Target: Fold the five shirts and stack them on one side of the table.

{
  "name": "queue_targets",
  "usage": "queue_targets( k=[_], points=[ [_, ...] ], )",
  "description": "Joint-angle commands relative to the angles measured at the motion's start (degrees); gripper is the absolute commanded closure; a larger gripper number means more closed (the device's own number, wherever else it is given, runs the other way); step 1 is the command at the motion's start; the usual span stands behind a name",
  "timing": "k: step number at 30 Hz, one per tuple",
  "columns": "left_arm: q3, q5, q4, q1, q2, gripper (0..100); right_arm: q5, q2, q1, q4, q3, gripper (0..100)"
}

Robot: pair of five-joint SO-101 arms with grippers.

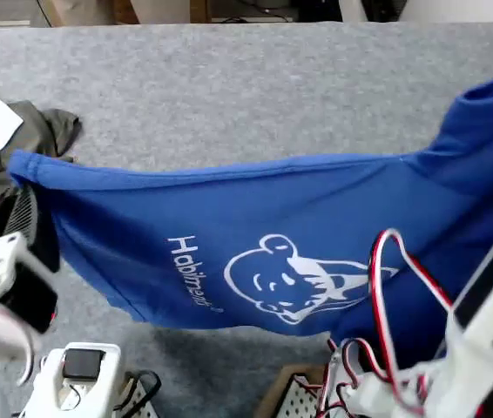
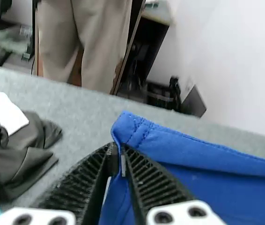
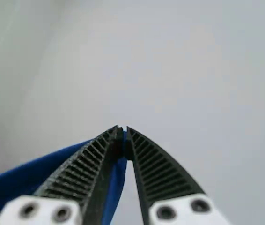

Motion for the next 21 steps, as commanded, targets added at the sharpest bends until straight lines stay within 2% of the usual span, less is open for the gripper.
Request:
queue_targets(
  k=[1,10,21],
  points=[
    [7.03,0.00,-2.64,-0.44,0.40,98,0.35,0.04,-3.38,3.08,4.79,99.5],
    [34.73,0.09,-25.93,-0.44,0.40,98,0.35,0.40,-11.12,0.97,20.62,99.5],
    [57.85,0.00,-68.13,-0.44,0.48,98,0.35,0.48,-16.04,-27.52,49.80,99.5]
  ],
)
